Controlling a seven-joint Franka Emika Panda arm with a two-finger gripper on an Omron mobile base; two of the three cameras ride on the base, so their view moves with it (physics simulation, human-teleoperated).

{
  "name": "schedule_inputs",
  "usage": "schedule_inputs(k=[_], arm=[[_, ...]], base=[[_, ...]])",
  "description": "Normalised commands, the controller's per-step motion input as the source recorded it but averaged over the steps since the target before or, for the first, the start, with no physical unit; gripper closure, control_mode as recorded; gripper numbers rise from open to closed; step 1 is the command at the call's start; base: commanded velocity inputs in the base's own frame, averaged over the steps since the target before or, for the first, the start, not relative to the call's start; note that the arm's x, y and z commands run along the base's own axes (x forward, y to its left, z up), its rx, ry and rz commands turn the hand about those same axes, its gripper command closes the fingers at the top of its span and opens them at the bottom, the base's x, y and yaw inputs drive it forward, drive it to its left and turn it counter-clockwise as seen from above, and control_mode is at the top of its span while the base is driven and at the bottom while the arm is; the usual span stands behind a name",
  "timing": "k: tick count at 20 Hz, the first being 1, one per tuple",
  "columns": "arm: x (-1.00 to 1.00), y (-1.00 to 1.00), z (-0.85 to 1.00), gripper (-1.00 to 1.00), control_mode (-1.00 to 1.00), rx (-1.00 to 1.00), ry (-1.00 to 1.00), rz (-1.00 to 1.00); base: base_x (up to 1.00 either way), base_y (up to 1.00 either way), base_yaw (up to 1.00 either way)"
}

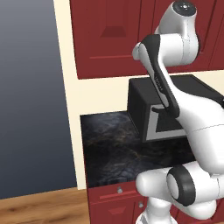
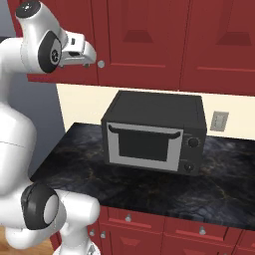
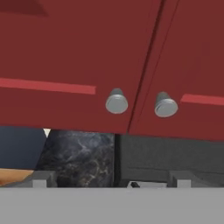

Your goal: Open the cabinet and move the ladle to the pot. Then close the cabinet.

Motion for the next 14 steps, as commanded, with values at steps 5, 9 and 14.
schedule_inputs(k=[5, 9, 14], arm=[[0.41, 0.00, -0.01, -1.00, -1.00, 0.00, -0.04, 0.00], [0.33, 0.00, -0.08, -1.00, -1.00, 0.00, -0.02, 0.00], [0.31, 0.00, -0.10, -1.00, -1.00, 0.00, -0.02, 0.00]], base=[[0.00, 0.00, 0.00], [0.00, 0.00, 0.00], [0.00, 0.00, 0.00]])
